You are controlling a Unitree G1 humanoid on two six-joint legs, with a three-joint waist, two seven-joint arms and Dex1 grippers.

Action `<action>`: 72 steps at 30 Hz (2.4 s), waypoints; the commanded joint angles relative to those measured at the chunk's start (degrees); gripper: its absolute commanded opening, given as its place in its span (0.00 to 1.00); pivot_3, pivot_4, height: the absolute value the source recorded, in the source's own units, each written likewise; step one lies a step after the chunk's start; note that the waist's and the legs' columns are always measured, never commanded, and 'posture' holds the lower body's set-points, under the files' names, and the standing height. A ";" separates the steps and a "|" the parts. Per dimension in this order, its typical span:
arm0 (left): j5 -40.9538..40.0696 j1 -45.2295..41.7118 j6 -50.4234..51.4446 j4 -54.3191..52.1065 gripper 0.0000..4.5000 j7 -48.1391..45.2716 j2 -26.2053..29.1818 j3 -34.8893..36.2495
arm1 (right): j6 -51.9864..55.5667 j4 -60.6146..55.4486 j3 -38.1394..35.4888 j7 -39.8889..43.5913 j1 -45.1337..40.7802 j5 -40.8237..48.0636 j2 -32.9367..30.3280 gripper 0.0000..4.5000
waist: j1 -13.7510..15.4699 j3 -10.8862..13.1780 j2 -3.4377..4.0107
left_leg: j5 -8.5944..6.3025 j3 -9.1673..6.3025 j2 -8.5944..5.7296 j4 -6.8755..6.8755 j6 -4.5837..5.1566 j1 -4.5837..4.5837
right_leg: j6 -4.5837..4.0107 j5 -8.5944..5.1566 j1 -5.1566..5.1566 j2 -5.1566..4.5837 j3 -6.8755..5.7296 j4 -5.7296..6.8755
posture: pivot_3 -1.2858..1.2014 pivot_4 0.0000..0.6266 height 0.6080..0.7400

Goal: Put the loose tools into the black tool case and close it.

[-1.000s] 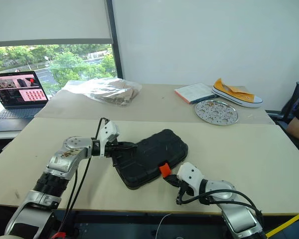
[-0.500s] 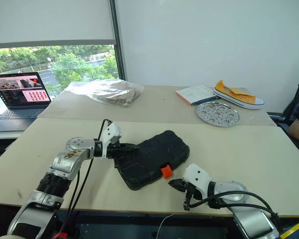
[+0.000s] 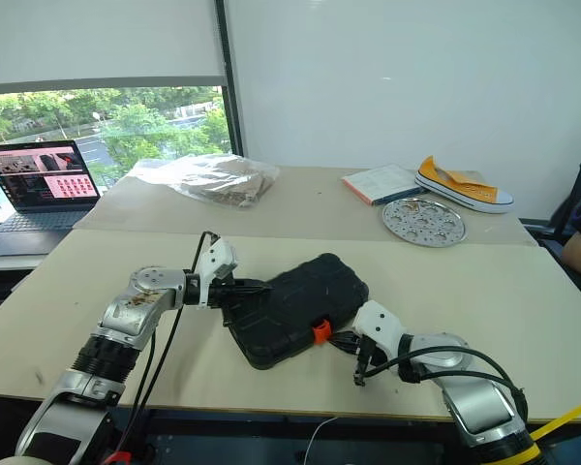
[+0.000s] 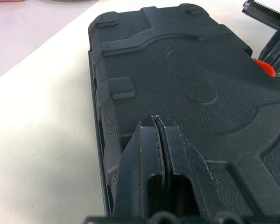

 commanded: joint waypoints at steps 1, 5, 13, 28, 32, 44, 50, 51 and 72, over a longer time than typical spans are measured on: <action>1.78 1.78 2.09 1.62 0.02 -0.08 -1.05 -3.52 | -2.66 -0.36 -0.57 -0.45 -2.48 0.06 1.45 0.00 | -0.06 0.00 0.00 | 0.00 0.00 0.00 0.00 0.00 0.00 | 0.00 0.00 0.00 0.00 0.00 0.00 | 0.52 0.24 1.00; 1.80 1.93 2.37 1.52 0.02 0.00 -1.10 -3.61 | -3.21 0.15 -0.02 -0.47 -3.08 -0.19 2.64 0.00 | -0.08 0.00 0.00 | 0.00 -0.01 0.00 0.00 0.00 -0.01 | 0.00 0.00 -0.02 0.00 0.00 0.00 | 0.52 0.24 1.00; 1.99 2.38 2.95 1.60 0.02 0.10 -0.97 -3.91 | -4.17 -0.27 0.03 -1.02 -3.20 -0.89 4.81 0.00 | -0.16 0.00 0.00 | 0.00 -0.01 0.01 0.00 -0.01 -0.01 | 0.00 0.00 -0.03 0.00 0.00 0.00 | 0.52 0.24 1.00; 6.38 4.42 -0.22 5.21 0.02 -0.85 -0.99 -7.50 | -1.57 0.80 1.13 -1.62 -6.96 -3.19 6.01 0.00 | -0.57 -0.04 0.07 | 0.01 0.00 0.03 -0.07 -0.02 0.03 | 0.00 -0.01 -0.05 0.02 0.03 0.00 | 0.52 0.24 1.00; 7.27 4.81 -1.11 6.10 0.02 -0.49 -2.04 -8.31 | 0.75 2.07 1.75 -1.85 -7.83 -4.91 5.48 0.00 | -0.67 -0.18 0.30 | 0.01 0.00 0.03 -0.07 -0.03 0.08 | 0.09 -0.06 0.01 0.02 0.05 0.00 | 0.52 0.24 1.00; 6.74 1.61 -1.58 8.15 0.02 0.56 -5.19 -6.84 | 5.20 -5.18 -1.41 -0.13 -2.05 -2.29 0.07 0.00 | -0.21 -0.51 0.71 | 0.00 -0.01 0.02 -0.18 -0.01 0.10 | 0.22 -0.23 0.06 0.01 0.05 -0.08 | 0.52 0.24 1.00; 7.98 0.48 -0.90 9.68 0.02 1.43 -5.14 -7.37 | 4.02 -2.60 0.25 -1.57 -3.34 -3.12 1.81 0.00 | -0.24 -0.50 0.70 | -0.01 -0.01 0.04 -0.19 0.01 0.08 | 0.37 -0.33 0.05 0.02 0.04 -0.11 | 0.52 0.24 1.00; 8.07 0.40 -0.69 9.74 0.02 1.62 -5.11 -7.40 | 3.76 -2.01 0.52 -1.73 -3.65 -3.27 2.13 0.00 | -0.28 -0.50 0.70 | -0.01 -0.01 0.04 -0.20 0.01 0.08 | 0.38 -0.33 0.05 0.02 0.04 -0.11 | 0.52 0.24 1.00; 11.50 2.24 5.20 12.47 0.02 2.83 -4.14 -11.99 | 3.38 1.45 2.55 -3.81 -9.75 -5.28 9.35 0.00 | -1.76 -0.97 0.21 | 0.08 0.02 0.12 -0.84 -0.14 0.77 | 0.34 -0.47 0.31 0.12 0.19 -0.11 | 0.52 0.24 1.00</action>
